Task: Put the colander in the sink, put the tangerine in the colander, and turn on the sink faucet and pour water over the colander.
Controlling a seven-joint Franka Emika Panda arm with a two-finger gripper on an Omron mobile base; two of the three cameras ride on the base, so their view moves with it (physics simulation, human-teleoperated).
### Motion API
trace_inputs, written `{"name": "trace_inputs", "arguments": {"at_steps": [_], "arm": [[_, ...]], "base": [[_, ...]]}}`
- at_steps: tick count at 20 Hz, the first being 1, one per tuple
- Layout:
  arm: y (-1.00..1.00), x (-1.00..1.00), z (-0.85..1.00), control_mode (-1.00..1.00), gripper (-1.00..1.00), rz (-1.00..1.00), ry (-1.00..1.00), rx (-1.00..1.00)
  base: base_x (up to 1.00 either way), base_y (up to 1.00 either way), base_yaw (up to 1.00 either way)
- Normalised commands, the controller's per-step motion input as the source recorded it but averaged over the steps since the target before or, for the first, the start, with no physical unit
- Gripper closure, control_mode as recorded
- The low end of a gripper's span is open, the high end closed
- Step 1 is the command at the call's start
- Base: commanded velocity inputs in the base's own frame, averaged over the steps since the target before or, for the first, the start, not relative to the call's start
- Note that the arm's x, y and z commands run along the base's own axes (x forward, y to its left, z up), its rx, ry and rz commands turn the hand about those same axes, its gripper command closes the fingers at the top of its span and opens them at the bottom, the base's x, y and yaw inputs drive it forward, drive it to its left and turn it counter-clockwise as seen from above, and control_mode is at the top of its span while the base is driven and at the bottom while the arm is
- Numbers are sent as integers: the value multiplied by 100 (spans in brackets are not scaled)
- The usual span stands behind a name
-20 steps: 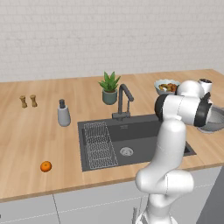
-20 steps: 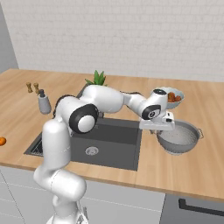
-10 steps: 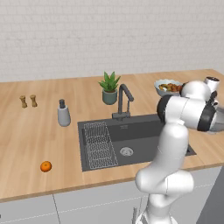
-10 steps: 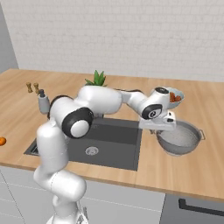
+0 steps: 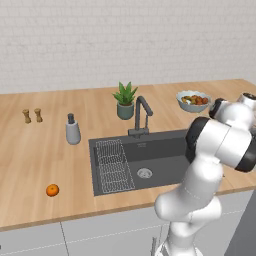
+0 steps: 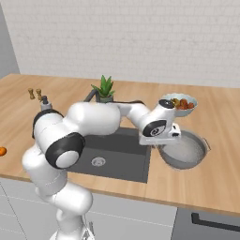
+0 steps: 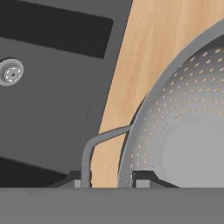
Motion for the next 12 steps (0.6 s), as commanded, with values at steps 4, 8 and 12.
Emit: {"name": "trace_inputs", "arguments": {"at_steps": [4, 8, 12], "arm": [[51, -13, 11, -100, 100, 29, -16, 0], [65, -2, 2, -100, 100, 33, -5, 0], [83, 0, 0, -100, 100, 28, -1, 0]], "base": [[0, 0, 0], [0, 0, 0], [0, 0, 0]]}}
